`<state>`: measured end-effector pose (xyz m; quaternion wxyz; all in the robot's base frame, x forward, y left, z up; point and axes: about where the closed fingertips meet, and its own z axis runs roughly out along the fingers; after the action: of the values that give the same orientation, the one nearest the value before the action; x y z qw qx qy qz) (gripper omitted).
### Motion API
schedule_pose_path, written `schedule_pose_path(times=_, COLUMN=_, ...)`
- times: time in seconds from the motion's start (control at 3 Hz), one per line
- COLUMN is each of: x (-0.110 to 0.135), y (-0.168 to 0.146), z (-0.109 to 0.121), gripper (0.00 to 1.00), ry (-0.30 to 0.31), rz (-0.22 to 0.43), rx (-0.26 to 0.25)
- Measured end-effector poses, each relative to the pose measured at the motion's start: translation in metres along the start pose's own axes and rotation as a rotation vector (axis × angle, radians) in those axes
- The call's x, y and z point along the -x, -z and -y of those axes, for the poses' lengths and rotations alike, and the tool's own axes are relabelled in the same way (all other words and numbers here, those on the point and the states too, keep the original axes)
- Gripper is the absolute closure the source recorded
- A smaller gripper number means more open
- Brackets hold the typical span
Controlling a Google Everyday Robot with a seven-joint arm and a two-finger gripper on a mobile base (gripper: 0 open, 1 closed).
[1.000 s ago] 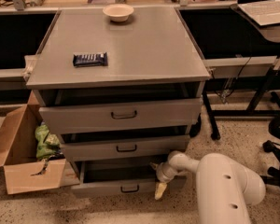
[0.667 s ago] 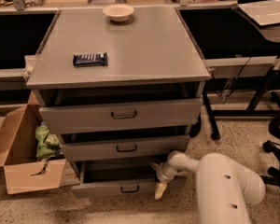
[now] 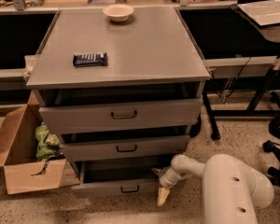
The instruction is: Open bottom drawer
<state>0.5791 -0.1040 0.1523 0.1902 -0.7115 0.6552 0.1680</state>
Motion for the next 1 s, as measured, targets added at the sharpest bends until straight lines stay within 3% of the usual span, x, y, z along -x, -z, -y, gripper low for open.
schedule_pose_path(times=0.33, x=0.003, y=-0.003, z=-0.038, gripper=0.15, ry=-0.039, rz=0.001, rx=0.058)
schedule_pose_path(times=0.67, x=-0.002, y=-0.011, z=-0.072, gripper=0.38, ry=-0.099, rz=0.006, rx=0.114)
schedule_pose_path(times=1.0, x=-0.001, y=-0.007, z=-0.088, gripper=0.62, ry=-0.118, rz=0.002, rx=0.123)
